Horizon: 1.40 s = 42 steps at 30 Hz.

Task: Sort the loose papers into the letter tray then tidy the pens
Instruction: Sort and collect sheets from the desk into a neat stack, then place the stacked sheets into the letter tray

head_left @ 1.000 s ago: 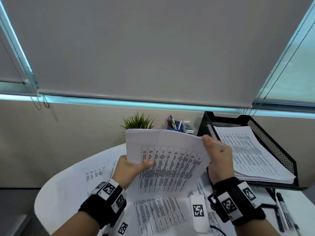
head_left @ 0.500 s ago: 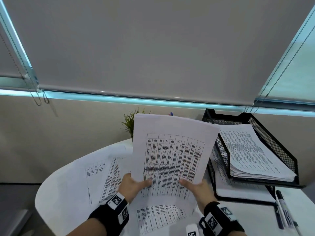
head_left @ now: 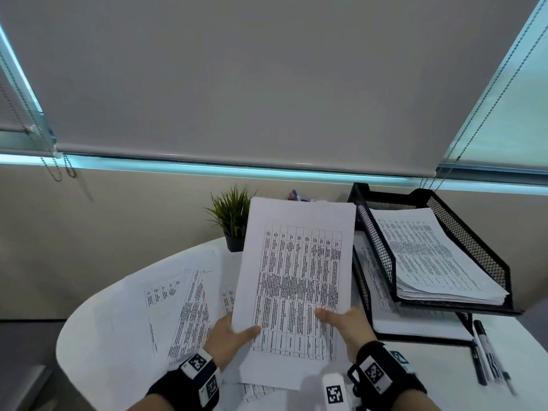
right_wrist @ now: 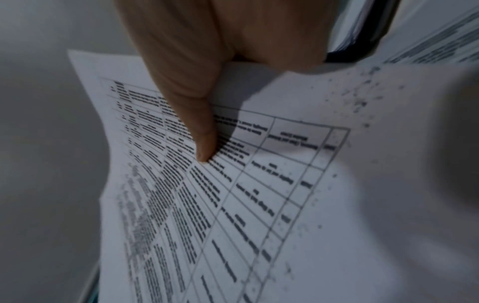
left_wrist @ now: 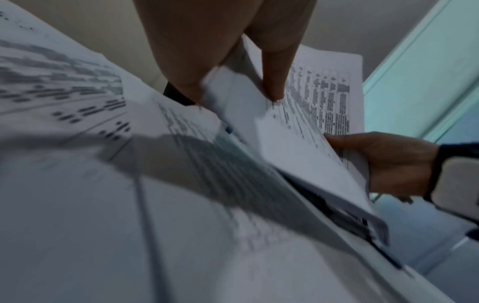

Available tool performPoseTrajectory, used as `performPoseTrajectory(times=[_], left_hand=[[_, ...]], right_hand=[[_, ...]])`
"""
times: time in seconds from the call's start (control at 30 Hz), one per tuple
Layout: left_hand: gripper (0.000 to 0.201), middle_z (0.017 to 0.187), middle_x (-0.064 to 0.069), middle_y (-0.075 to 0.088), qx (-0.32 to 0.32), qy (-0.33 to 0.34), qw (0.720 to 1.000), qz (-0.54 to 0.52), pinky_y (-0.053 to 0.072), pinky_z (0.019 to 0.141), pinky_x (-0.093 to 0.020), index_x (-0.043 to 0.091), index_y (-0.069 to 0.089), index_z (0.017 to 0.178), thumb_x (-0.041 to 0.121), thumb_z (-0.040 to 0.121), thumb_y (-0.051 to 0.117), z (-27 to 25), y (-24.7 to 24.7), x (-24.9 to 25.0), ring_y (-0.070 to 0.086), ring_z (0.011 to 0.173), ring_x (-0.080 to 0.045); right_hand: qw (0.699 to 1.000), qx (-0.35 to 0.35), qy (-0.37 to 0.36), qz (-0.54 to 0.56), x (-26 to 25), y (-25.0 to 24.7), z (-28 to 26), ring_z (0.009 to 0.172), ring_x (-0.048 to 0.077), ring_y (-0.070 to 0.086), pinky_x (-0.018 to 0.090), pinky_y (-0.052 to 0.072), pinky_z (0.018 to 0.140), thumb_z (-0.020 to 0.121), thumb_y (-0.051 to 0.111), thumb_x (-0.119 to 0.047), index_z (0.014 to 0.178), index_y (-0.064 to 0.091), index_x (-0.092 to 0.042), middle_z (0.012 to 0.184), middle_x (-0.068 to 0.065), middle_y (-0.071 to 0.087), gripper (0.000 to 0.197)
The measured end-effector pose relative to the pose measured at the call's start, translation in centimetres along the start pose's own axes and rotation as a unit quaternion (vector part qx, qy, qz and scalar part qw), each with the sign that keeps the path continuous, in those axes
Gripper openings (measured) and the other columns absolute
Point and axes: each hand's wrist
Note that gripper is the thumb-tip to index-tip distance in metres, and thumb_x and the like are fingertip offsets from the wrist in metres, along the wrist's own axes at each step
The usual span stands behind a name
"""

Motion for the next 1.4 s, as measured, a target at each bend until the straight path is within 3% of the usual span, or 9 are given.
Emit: performPoseTrajectory(times=[0.13,0.23,0.3,0.47,0.63,0.73,0.97,1.13,1.4], left_hand=[[0.084,0.109,0.015,0.059,-0.066,-0.02,0.998,0.012,0.041,0.104,-0.04,0.038,0.046,0.11,0.072,0.038,0.074,-0.4,1.0,-1.5,0.056,0.109,-0.016],[0.053,0.105,0.014,0.056,-0.058,-0.032,0.998,0.014,0.038,0.106,-0.037,0.018,0.041,0.132,0.021,0.084,0.065,-0.6,2.1,-0.5,0.052,0.111,-0.018],[0.05,0.108,0.009,0.057,-0.051,-0.033,0.998,0.029,0.04,0.104,-0.036,0.014,0.038,0.137,0.008,0.09,0.055,-0.1,2.6,-0.1,0.052,0.112,-0.019],[0.05,0.118,0.0,0.057,-0.047,-0.023,0.996,0.069,0.041,0.103,-0.037,0.014,0.039,0.138,0.007,0.091,0.055,1.0,4.4,1.3,0.053,0.109,-0.02],[0.049,0.129,-0.007,0.055,-0.051,-0.02,0.997,0.061,0.04,0.103,-0.038,0.012,0.039,0.138,0.003,0.092,0.052,1.8,7.7,3.3,0.052,0.113,-0.023],[0.043,0.118,-0.005,0.056,-0.053,-0.021,0.997,0.058,0.04,0.096,-0.032,0.009,0.043,0.132,0.001,0.091,0.052,2.2,10.3,4.4,0.052,0.108,-0.022],[0.044,0.126,-0.013,0.058,-0.101,-0.063,0.991,0.062,0.048,0.093,-0.039,0.01,0.044,0.13,0.01,0.089,0.059,3.0,16.9,5.9,0.058,0.101,-0.024],[0.041,0.106,-0.018,0.062,-0.241,-0.18,0.953,0.028,0.051,0.043,-0.026,0.015,0.044,0.119,-0.008,0.085,0.053,3.2,20.4,6.6,0.067,0.067,-0.033],[0.044,0.125,-0.015,0.057,-0.186,-0.176,0.961,-0.101,0.058,0.076,-0.041,0.008,0.056,0.11,-0.022,0.081,0.046,5.2,25.1,4.4,0.062,0.104,-0.04]], right_hand=[[1.0,-0.002,0.021,-0.022,1.0,-1.5,0.3,0.138,0.033,0.031,0.048,0.021,0.113,0.073,0.078,-0.017,0.144,0.025,0.001,0.149,0.016,0.034,0.091],[1.0,0.007,0.015,-0.005,1.0,-2.3,0.0,0.128,0.032,0.043,0.044,0.025,0.11,0.079,0.072,-0.002,0.135,0.042,0.001,0.137,0.013,0.05,0.063],[1.0,0.023,0.013,0.014,1.1,-2.8,0.0,0.112,0.028,0.054,0.04,0.032,0.103,0.08,0.068,0.004,0.129,0.05,0.001,0.129,0.014,0.057,0.052],[0.998,0.06,0.011,0.03,1.6,-5.2,0.7,0.093,0.023,0.055,0.032,0.041,0.083,0.086,0.06,0.005,0.12,0.055,0.003,0.122,0.019,0.061,0.034],[0.999,0.001,0.032,0.027,1.6,-9.5,-0.1,0.078,0.025,0.05,0.035,0.044,0.072,0.076,0.049,0.012,0.08,0.051,-0.004,0.09,0.017,0.06,0.016],[0.997,-0.041,0.065,0.009,2.5,-12.8,-1.1,0.086,0.028,0.053,0.035,0.048,0.069,0.051,0.057,-0.001,0.1,0.057,0.001,0.094,0.016,0.06,0.049],[0.993,-0.056,0.099,-0.019,3.0,-20.4,-0.1,0.084,0.024,0.051,0.028,0.052,0.053,0.081,0.039,0.015,0.121,0.055,-0.022,0.111,0.01,0.057,0.057],[0.995,-0.01,0.097,-0.023,3.8,-24.5,1.2,0.083,0.025,0.056,0.028,0.052,0.052,0.086,0.038,0.015,0.124,0.051,-0.016,0.118,0.013,0.056,0.051],[0.996,0.013,0.061,0.063,4.9,-29.7,4.2,0.089,0.024,0.062,0.038,0.057,0.067,0.088,0.049,0.012,0.117,0.054,0.001,0.11,0.013,0.062,0.031]])
Point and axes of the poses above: each hand's wrist, its own z-axis towards the middle knuckle, its own y-axis out of the palm, x = y × z
